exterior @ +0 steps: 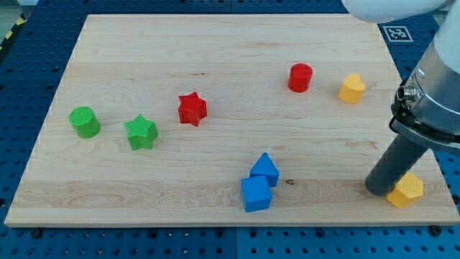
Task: Move the yellow heart above the yellow hexagon
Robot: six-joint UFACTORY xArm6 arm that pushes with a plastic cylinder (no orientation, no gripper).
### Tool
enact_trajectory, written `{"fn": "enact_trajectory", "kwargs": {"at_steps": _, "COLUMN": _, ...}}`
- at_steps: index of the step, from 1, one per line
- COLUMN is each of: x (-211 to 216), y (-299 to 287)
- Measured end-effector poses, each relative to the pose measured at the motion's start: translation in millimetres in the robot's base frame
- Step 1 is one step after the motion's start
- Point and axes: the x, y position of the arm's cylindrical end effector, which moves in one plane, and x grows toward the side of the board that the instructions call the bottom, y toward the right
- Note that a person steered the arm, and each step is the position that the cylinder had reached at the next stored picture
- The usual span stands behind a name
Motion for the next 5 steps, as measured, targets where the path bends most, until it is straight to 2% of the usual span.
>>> {"fn": "enact_trajectory", "kwargs": {"at_steps": 1, "x": 0, "y": 17}}
{"fn": "enact_trajectory", "kwargs": {"at_steps": 3, "x": -1, "y": 14}}
{"fn": "enact_trajectory", "kwargs": {"at_steps": 5, "x": -62, "y": -20}}
